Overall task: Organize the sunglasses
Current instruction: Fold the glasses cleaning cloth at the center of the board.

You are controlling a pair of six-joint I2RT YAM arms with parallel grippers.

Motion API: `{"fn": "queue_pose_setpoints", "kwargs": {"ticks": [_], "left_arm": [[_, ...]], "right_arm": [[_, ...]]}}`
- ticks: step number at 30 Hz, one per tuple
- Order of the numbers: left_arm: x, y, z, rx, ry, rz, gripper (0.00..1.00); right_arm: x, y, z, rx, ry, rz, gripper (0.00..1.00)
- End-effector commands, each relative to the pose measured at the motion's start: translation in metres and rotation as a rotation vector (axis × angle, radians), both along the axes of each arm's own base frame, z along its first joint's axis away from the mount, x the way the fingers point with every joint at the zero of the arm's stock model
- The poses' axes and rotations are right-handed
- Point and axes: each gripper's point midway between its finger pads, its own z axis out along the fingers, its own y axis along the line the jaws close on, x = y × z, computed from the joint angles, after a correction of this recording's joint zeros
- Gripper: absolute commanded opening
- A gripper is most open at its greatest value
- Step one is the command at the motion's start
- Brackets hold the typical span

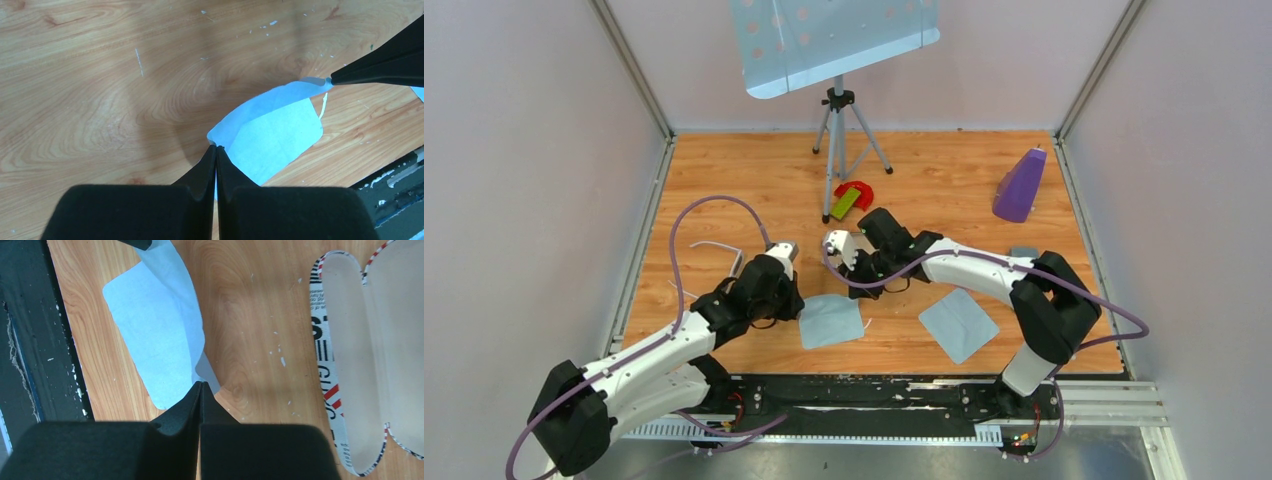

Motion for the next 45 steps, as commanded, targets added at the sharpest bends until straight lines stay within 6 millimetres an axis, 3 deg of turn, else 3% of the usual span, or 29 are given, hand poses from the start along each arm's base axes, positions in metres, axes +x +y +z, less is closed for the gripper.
{"fn": "queue_pose_setpoints", "kwargs": {"ticks": [1, 12, 21, 26, 45], "left_arm": [[-0.008, -0.002, -0.004, -0.008, 0.018, -0.024, 0.0], [-0.023, -0.007, -0.012, 0.066, 0.079, -0.081, 0.0], [-0.031, -0.008, -0.005, 0.058, 0.077, -0.083, 0.0], [-0.035, -0.01, -0.014, 0.08, 0.108, -0.104, 0.0], [-0.044, -0.016, -0.031, 0.108, 0.159, -0.153, 0.0]], "right_arm": [[-0.02, -0.003, -0.007, 0.002, 0.045, 0.043, 0.0], [-0.035, -0.008, -0.013, -0.007, 0.077, 0.068, 0.0], [-0.047, -0.008, -0.018, -0.017, 0.098, 0.105, 0.0], [-0.053, -0.008, -0.025, -0.028, 0.11, 0.117, 0.0], [-0.06, -0.01, -0.042, -0.068, 0.139, 0.148, 0.0]]}}
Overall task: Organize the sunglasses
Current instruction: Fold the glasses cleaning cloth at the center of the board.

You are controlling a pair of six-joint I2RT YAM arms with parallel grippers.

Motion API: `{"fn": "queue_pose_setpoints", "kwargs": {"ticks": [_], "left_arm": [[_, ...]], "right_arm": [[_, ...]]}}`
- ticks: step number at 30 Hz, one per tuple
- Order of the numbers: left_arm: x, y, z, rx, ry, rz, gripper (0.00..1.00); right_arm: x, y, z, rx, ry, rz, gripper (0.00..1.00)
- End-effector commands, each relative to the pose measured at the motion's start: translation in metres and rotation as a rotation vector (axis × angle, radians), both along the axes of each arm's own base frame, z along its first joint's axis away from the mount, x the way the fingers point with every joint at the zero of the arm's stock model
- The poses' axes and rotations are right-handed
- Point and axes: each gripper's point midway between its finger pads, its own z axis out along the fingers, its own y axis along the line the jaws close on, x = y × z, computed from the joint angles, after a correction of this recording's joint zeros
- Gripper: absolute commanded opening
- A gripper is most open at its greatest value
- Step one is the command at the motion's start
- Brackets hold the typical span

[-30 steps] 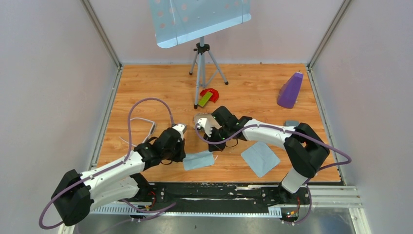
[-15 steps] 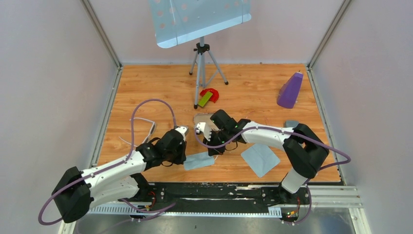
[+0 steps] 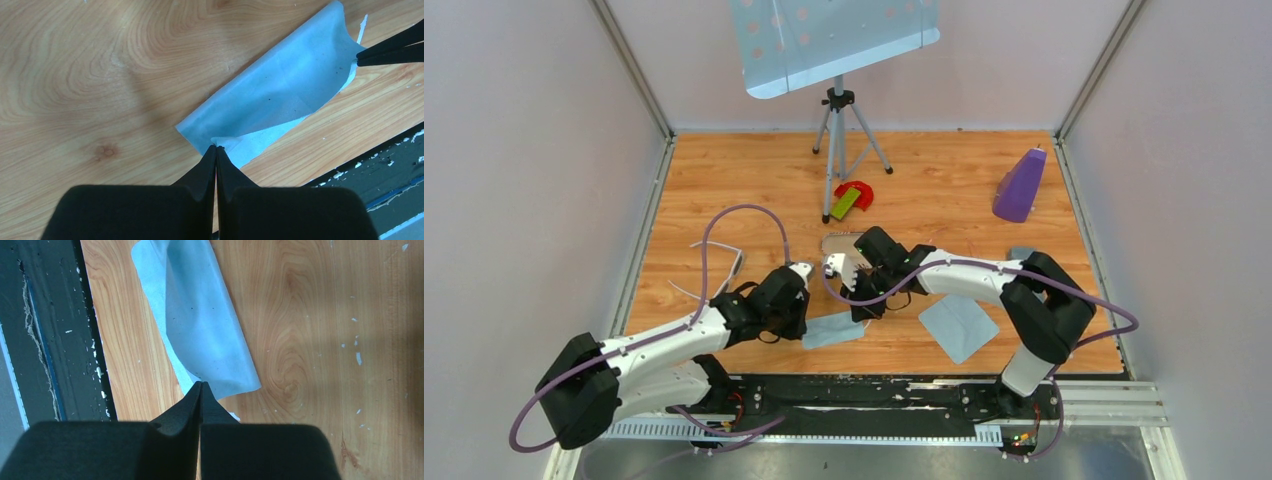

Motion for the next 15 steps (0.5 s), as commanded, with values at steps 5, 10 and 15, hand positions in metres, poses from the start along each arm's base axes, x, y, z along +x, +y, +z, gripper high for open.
{"fn": "queue_pose_setpoints", "kwargs": {"ticks": [5, 10, 15], "left_arm": [[-0.0015, -0.0114, 0.0048, -0.029, 0.0, -0.042, 0.01], [-0.0049, -0.0135, 0.0047, -0.03, 0.002, -0.057, 0.02], [-0.0084, -0.0141, 0.0038, -0.028, 0.009, -0.062, 0.04]], "right_arm": [[-0.0168, -0.0014, -0.0148, -0.038, 0.049, 0.061, 0.0], [-0.0179, -0.0025, -0.0184, -0.053, 0.05, 0.068, 0.0], [-0.018, -0.0019, -0.0183, -0.055, 0.047, 0.069, 0.0]]}}
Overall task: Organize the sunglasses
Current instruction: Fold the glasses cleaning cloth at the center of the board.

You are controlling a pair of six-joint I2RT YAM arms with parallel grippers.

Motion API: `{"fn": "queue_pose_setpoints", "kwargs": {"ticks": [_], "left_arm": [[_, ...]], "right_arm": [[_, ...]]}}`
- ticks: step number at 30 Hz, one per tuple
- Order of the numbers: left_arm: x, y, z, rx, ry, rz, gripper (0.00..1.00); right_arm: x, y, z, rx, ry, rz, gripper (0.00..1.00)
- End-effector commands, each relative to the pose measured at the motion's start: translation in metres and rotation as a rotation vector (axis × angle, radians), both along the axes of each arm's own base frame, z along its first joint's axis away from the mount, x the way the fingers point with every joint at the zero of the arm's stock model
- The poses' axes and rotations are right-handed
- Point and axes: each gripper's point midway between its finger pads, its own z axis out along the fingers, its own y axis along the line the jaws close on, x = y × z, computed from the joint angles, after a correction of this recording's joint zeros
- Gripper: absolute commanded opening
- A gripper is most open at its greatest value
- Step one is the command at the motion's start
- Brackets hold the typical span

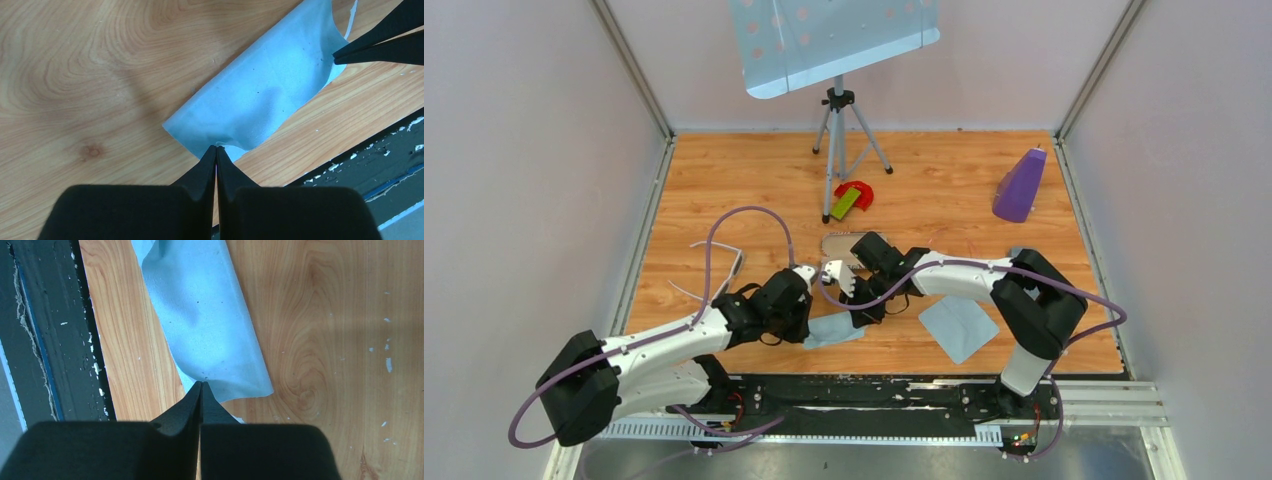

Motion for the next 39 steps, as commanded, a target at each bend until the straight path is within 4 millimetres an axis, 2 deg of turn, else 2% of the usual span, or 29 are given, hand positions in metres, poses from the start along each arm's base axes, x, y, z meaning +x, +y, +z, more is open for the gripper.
{"fn": "queue_pose_setpoints", "kwargs": {"ticks": [1, 8, 12, 16, 24, 27, 30, 35, 39], "left_arm": [[0.0, -0.008, 0.006, -0.021, -0.009, -0.021, 0.04], [-0.003, -0.006, 0.005, -0.013, 0.003, -0.019, 0.1], [-0.004, -0.006, 0.004, -0.007, 0.005, -0.019, 0.19], [-0.006, -0.007, 0.008, -0.015, -0.004, -0.02, 0.25], [-0.007, -0.008, 0.034, -0.059, -0.022, -0.011, 0.41], [-0.002, -0.01, 0.049, -0.065, -0.052, -0.018, 0.44], [0.007, -0.009, 0.056, -0.032, -0.077, 0.004, 0.45], [0.03, -0.004, 0.041, 0.026, -0.121, 0.132, 0.44], [0.041, -0.005, 0.032, 0.071, -0.144, 0.136, 0.43]], "right_arm": [[-0.009, 0.0, -0.002, -0.017, 0.02, 0.037, 0.0], [-0.009, 0.0, -0.005, -0.029, 0.025, 0.035, 0.01], [-0.008, -0.001, -0.004, -0.034, 0.015, 0.035, 0.08], [-0.009, -0.004, -0.001, -0.029, 0.004, 0.037, 0.11], [-0.009, -0.007, 0.028, 0.019, -0.052, 0.058, 0.23], [-0.008, -0.007, 0.037, 0.034, -0.064, 0.058, 0.23], [-0.004, -0.005, 0.036, 0.031, -0.055, 0.04, 0.23], [0.01, 0.0, 0.018, -0.005, 0.005, -0.019, 0.2], [0.026, 0.0, 0.016, 0.01, 0.056, -0.066, 0.2]]}}
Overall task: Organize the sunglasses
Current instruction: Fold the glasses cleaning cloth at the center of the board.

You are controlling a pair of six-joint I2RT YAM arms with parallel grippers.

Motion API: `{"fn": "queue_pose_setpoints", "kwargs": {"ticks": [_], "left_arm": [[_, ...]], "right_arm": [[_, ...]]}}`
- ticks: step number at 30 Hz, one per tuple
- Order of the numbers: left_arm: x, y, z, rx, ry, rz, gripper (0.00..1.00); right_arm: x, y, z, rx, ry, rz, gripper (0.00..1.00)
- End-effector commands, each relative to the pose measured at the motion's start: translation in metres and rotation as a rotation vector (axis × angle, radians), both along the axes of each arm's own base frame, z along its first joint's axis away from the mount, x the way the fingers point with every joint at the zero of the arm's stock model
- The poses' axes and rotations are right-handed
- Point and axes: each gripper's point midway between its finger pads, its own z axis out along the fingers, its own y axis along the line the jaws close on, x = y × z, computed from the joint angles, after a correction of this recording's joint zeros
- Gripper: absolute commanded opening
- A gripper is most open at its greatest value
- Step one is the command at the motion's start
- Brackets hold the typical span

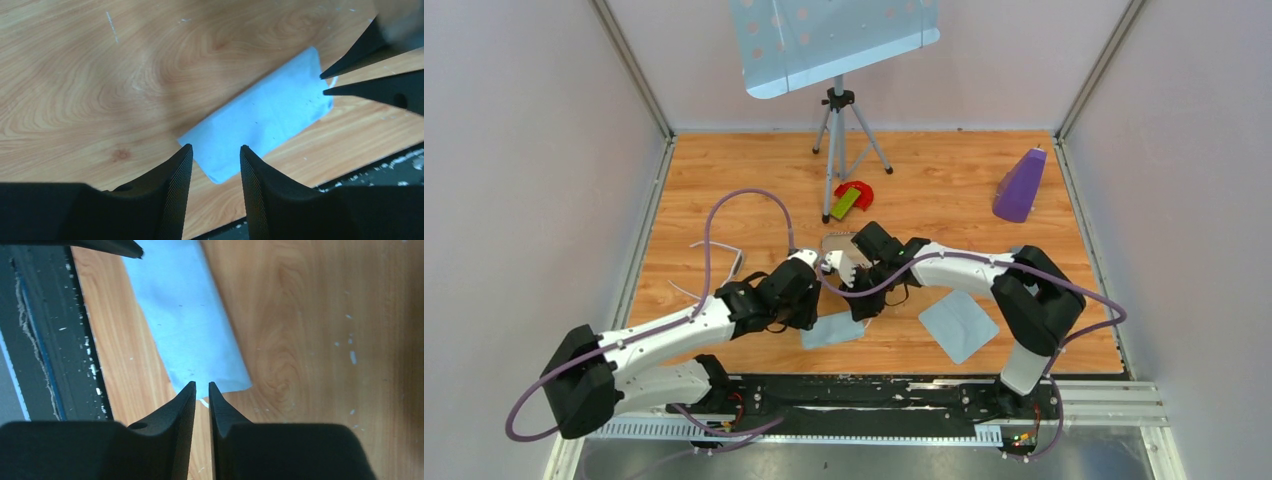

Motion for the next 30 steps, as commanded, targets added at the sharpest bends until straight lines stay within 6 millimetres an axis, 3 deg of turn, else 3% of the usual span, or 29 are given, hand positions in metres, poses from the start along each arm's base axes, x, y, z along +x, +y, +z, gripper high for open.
{"fn": "queue_pose_setpoints", "kwargs": {"ticks": [1, 8, 13, 22, 30], "left_arm": [[0.017, 0.001, -0.007, 0.046, -0.049, 0.046, 0.43], [0.025, 0.005, -0.014, 0.022, -0.023, 0.049, 0.42], [0.024, 0.011, -0.026, 0.001, 0.026, 0.066, 0.42], [0.016, 0.022, -0.043, -0.004, 0.095, 0.085, 0.44], [0.012, 0.022, -0.053, 0.001, 0.131, 0.071, 0.38]], "right_arm": [[0.019, -0.002, 0.002, 0.017, 0.056, -0.051, 0.2], [0.037, -0.014, 0.01, 0.034, -0.02, 0.0, 0.26], [0.04, -0.011, 0.008, 0.05, -0.016, 0.03, 0.3], [0.038, -0.007, -0.009, 0.037, 0.055, 0.075, 0.33], [0.037, -0.009, -0.022, 0.011, 0.082, 0.086, 0.33]]}}
